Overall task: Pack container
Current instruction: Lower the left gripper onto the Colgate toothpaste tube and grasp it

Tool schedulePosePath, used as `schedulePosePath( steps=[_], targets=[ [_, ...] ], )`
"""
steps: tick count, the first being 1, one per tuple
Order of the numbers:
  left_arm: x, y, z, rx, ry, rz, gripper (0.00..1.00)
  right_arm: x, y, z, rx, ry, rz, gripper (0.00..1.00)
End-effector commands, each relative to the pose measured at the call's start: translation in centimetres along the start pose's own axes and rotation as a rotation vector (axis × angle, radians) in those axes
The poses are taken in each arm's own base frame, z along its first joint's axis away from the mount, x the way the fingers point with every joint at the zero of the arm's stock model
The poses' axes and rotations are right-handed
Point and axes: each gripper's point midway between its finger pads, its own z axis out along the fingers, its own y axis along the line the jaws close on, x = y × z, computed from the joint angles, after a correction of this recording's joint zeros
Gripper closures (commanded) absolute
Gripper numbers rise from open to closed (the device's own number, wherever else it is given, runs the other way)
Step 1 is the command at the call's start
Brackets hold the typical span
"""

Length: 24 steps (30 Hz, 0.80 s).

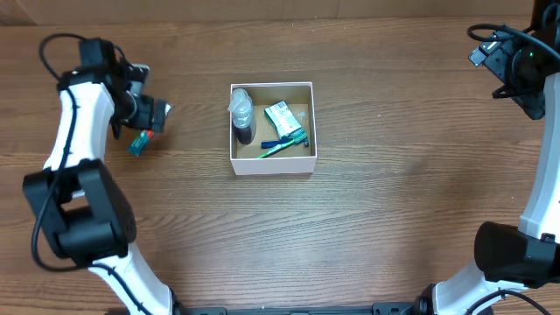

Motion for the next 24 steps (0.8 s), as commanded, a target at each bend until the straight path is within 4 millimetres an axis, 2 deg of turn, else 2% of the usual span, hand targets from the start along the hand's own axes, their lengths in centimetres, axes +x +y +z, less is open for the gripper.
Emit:
schedulePosePath(
  steps=[1,5,11,13,16,18,24],
  targets=[
    [1.0,-2.1,3.6,0.112,0.052,0.086,0.0,-0.3,-0.1,-0.7,-0.008,-0.023,0.009,0.0],
    [1.9,-2.4,6.4,0.135,0.101,0.084,0.0,-0.3,-0.1,-0.7,-0.008,-0.023,0.009,0.0],
    [2.2,-2.4,7.7,0.141,0.114,0.082,0.03,-0.3,-0.1,-0.7,-0.008,-0.024,0.009,0.0],
    [2.1,-2.4,7.7,0.139,0.112,0.077,0.15,-0.3,-0.1,-0.7,-0.008,-0.023,0.009,0.0],
    [2.2,-2.4,7.7,0.137,0.116,0.031,0.5,-0.3,-0.1,-0.7,-0.008,-0.023,0.01,0.0],
    [2.2,-2.4,7.7,0.135,0.12,-0.013,0.67,-0.3,-0.1,-0.7,-0.008,-0.023,0.009,0.0],
    [2.8,-2.8,7.6,0.145,0.148,-0.05,0.71,-0.3,-0.1,-0.7,-0.008,-0.023,0.01,0.0]
  ],
)
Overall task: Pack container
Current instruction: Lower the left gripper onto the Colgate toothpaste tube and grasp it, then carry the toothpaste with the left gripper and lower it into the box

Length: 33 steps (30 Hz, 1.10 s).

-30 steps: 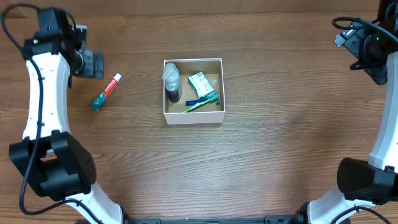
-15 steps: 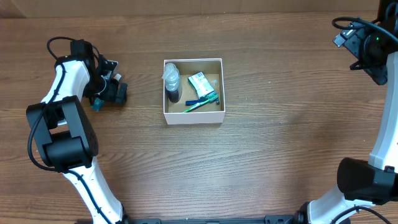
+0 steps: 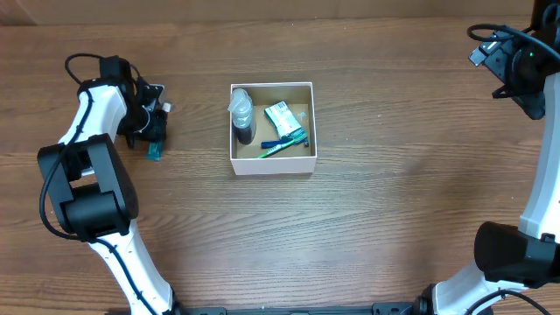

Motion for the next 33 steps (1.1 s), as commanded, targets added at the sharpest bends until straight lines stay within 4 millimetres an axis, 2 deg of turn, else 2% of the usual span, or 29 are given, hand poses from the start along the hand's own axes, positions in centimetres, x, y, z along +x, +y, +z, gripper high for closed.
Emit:
schedulePosePath(
  steps=[1,7,11,14,16,17,19,21,22,24,26,28,30,33],
  targets=[
    [0.9,-1.1,1.1,0.037,0.048,-0.028,0.72,-0.3,-0.1,-0.7,-0.007,-0.024,0.01,0.0],
    [0.6,-2.4,0.6,0.044,0.063,-0.002,0.89,-0.3,-0.1,-0.7,-0.007,-0.024,0.009,0.0],
    [0.2,-3.1,0.4,0.045,0.062,0.018,0.88,-0.3,-0.1,-0.7,-0.007,-0.024,0.009,0.0],
    [-0.5,-3.3,-1.0,0.046,0.061,0.007,0.88,-0.3,-0.1,-0.7,-0.007,-0.024,0.009,0.0],
    [-2.1,-3.5,-3.5,0.041,0.038,-0.008,0.88,-0.3,-0.1,-0.7,-0.007,-0.024,0.009,0.0],
    [-3.3,-3.8,-5.5,0.054,0.01,-0.008,0.88,-0.3,-0.1,-0.7,-0.007,-0.024,0.01,0.0],
    [-6.3,-5.4,-10.9,0.131,-0.096,0.006,0.89,-0.3,-0.1,-0.7,-0.007,-0.024,0.009,0.0],
    [-8.1,-6.9,-15.0,0.193,-0.185,0.028,0.89,-0.3,-0.1,-0.7,-0.007,-0.024,0.009,0.0],
    [-9.1,-8.3,-17.8,0.235,-0.244,0.051,0.89,-0.3,-0.1,-0.7,-0.007,-0.024,0.009,0.0],
    [-10.5,-12.3,-23.5,0.356,-0.378,0.128,0.89,-0.3,-0.1,-0.7,-0.007,-0.024,0.01,0.0],
    [-11.0,-15.1,-26.6,0.452,-0.457,0.188,0.91,-0.3,-0.1,-0.7,-0.007,-0.024,0.009,0.0],
    [-11.0,-19.5,-30.6,0.601,-0.547,0.287,0.91,-0.3,-0.1,-0.7,-0.007,-0.024,0.009,0.0],
    [-10.6,-22.0,-31.7,0.649,-0.563,0.345,0.92,-0.3,-0.1,-0.7,-0.007,-0.024,0.009,0.0],
    [-9.3,-25.6,-31.1,0.667,-0.522,0.462,0.92,-0.3,-0.1,-0.7,-0.007,-0.024,0.009,0.0]
  ],
)
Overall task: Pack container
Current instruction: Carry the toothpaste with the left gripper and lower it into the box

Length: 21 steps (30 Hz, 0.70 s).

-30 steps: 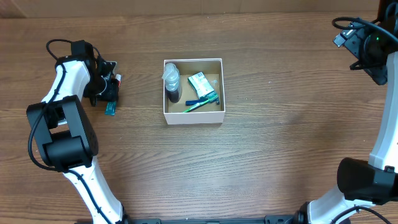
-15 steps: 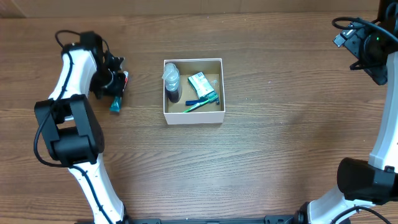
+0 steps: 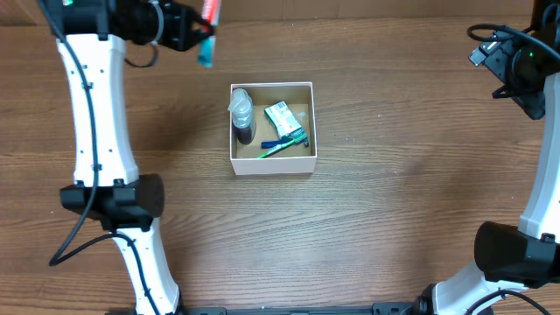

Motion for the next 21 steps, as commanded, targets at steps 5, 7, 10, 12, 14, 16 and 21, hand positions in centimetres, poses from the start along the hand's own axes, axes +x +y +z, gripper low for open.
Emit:
schedulePosePath(
  steps=[5,7,10,12,14,16,21],
  targets=[
    [3.5,-9.0,4.9,0.069,0.21,0.343,0.93,-0.3,-0.1,-0.7,-0.007,-0.023,0.01,0.0],
    [4.4,-8.9,5.9,-0.019,0.276,0.406,0.94,-0.3,-0.1,-0.7,-0.007,-0.023,0.01,0.0],
    [5.7,-8.4,7.0,-0.088,0.357,0.469,0.95,-0.3,-0.1,-0.7,-0.007,-0.023,0.01,0.0],
    [6.8,-7.8,7.7,-0.083,0.407,0.489,0.96,-0.3,-0.1,-0.7,-0.007,-0.023,0.01,0.0],
    [8.5,-7.2,8.5,-0.055,0.475,0.499,0.96,-0.3,-0.1,-0.7,-0.007,-0.023,0.01,0.0],
    [10.5,-6.5,9.4,-0.02,0.545,0.508,0.96,-0.3,-0.1,-0.7,-0.007,-0.023,0.01,0.0],
    [15.0,-5.0,11.6,0.064,0.679,0.539,0.96,-0.3,-0.1,-0.7,-0.007,-0.023,0.01,0.0]
  ],
)
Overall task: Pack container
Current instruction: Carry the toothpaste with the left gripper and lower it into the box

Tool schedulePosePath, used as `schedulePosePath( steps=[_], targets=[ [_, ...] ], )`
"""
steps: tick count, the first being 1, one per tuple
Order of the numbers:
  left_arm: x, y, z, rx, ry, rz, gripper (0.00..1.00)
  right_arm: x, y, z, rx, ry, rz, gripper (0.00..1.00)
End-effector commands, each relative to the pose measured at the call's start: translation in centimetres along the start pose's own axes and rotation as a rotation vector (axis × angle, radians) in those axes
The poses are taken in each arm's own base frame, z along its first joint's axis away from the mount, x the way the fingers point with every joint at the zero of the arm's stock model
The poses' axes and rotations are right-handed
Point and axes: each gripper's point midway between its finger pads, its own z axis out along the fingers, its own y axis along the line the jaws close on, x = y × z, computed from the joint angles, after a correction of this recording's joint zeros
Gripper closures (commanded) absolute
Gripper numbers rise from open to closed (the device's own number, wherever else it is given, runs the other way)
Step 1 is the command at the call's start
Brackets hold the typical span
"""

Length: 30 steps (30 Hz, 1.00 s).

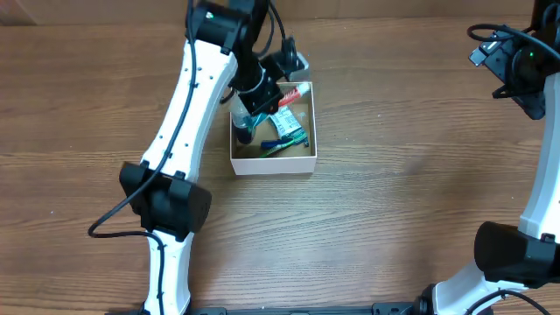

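Observation:
The white open box (273, 164) sits mid-table. Inside it are a dark bottle (244, 131), partly under my left arm, a green-and-white carton (287, 124) and blue and green stick-like items (282, 145). My left gripper (282, 90) hangs over the box's back half, shut on a small teal tube with a red end (291, 99), which points down into the box. Whether the tube touches the contents cannot be told. My right gripper (514, 77) is raised at the far right edge, away from the box, and its fingers are not readable.
The brown wooden table (402, 201) runs on all sides of the box. My left arm's white links (188, 114) cross the table left of the box, down to its base at the front. The right arm's base (512, 254) stands at the front right.
My left gripper was high over the table's back edge, left of the box, holding the teal tube. Now it is over the box with the tube lowered into its back half. The right arm is unchanged.
The teal tube first lay on the table at the far left with my left gripper beside it. Then the gripper was down on it there. Later the tube was held up near the back edge, and now it is over the box.

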Motion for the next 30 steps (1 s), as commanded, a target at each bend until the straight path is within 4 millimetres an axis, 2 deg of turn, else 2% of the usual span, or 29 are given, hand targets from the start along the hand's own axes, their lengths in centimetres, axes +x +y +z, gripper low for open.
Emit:
schedulePosePath(
  steps=[1,5,7,12,19,24,30],
  targets=[
    [1.9,-0.1,2.5,0.05,0.067,0.094,0.96,-0.3,-0.1,-0.7,-0.007,-0.024,0.009,0.0],
    [3.5,-0.4,5.1,0.105,0.118,0.138,0.96,-0.3,-0.1,-0.7,-0.007,-0.024,0.009,0.0],
    [4.2,-0.5,6.2,0.126,0.135,0.167,0.91,-0.3,-0.1,-0.7,-0.007,-0.024,0.009,0.0],
    [4.5,0.1,8.0,0.122,0.126,0.213,0.91,-0.3,-0.1,-0.7,-0.007,-0.024,0.01,0.0],
    [4.7,1.0,8.3,0.081,0.145,0.307,0.96,-0.3,-0.1,-0.7,-0.007,-0.024,0.01,0.0],
    [4.8,1.5,8.6,0.024,0.201,0.36,0.96,-0.3,-0.1,-0.7,-0.007,-0.024,0.009,0.0],
    [3.4,0.5,9.3,0.004,0.208,0.451,0.96,-0.3,-0.1,-0.7,-0.007,-0.024,0.009,0.0]
  ],
)
